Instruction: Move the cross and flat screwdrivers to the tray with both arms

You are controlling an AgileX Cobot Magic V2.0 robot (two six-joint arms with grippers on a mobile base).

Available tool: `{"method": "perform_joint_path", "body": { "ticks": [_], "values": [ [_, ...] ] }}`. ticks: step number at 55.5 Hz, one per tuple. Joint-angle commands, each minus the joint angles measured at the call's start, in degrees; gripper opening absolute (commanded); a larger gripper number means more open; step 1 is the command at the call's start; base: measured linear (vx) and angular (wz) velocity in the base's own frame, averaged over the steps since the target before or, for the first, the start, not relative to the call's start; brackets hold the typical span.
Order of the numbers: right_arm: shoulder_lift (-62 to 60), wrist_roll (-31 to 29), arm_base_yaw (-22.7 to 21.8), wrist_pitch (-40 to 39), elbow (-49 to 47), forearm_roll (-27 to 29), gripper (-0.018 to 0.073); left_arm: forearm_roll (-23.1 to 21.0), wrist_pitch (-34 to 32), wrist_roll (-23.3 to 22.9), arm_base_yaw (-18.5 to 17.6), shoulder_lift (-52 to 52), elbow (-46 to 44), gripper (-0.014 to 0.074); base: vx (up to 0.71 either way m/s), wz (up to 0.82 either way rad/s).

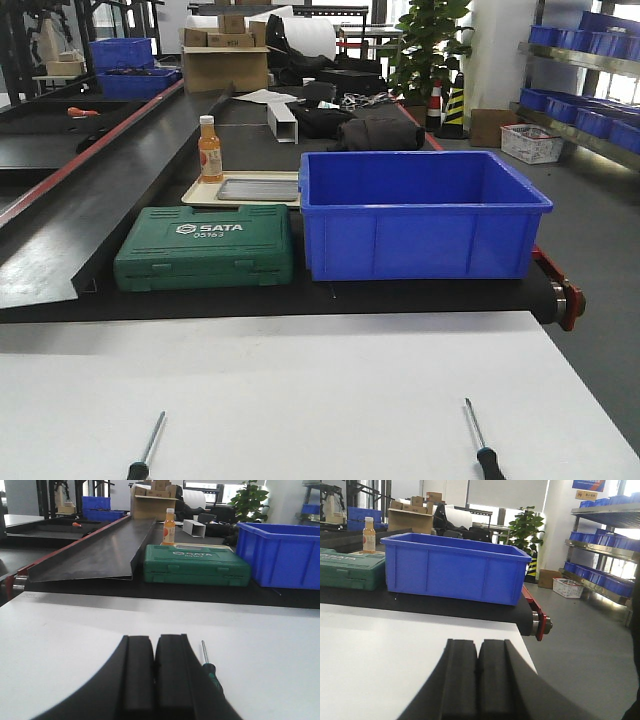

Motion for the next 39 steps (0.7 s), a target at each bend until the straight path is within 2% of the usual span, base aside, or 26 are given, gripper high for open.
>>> {"method": "perform_joint_path", "body": {
  "ticks": [1,39],
  "values": [
    [-0.3,-0.1,-0.4,-4.8,0.4,-0.4,-0.0008,-0.1,-4.4,-0.6,0.0,-0.7,-1.6,0.0031,0.0,0.0],
    [-0.3,-0.1,-0.4,-4.8,0.4,-0.4,-0.0008,-0.1,-5.6,-0.4,0.0,-0.7,-1.6,0.0031,0.0,0.0]
  ]
}}
